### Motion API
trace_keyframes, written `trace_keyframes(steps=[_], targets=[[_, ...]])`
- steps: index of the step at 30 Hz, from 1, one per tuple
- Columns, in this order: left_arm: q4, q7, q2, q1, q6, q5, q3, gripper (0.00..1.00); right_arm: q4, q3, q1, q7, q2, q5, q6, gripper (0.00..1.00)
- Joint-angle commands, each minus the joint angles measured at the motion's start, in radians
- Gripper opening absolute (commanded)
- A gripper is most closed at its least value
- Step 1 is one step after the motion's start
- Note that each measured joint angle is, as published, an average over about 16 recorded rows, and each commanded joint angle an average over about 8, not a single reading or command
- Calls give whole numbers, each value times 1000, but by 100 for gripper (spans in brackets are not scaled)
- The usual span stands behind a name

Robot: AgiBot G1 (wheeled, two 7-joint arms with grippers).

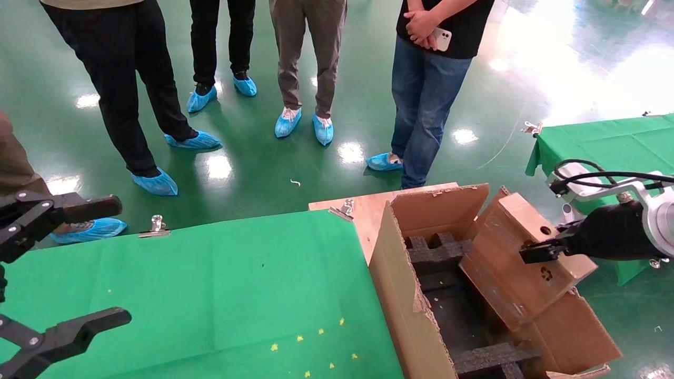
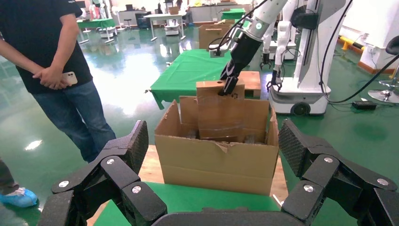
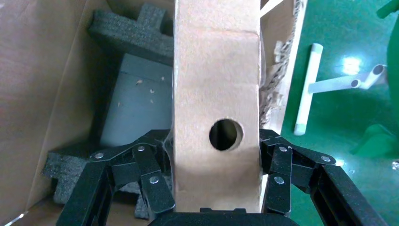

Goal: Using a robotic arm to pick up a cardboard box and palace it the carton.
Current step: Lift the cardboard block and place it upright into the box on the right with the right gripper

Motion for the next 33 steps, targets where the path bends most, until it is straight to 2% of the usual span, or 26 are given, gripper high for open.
trace_keyframes(steps=[1,8,24,33], targets=[[0,0,0,0,0,0,0,100,1,1,1,5,-2,-3,5,0],[0,0,0,0,0,0,0,100,-17,-6,-5,26,-15,-25,5,0],[0,0,0,0,0,0,0,100,-4,-41,-35,245,-53,-188,11,0],[0,0,0,0,0,0,0,100,-4,-61,-61,368,-101,-262,10,0]])
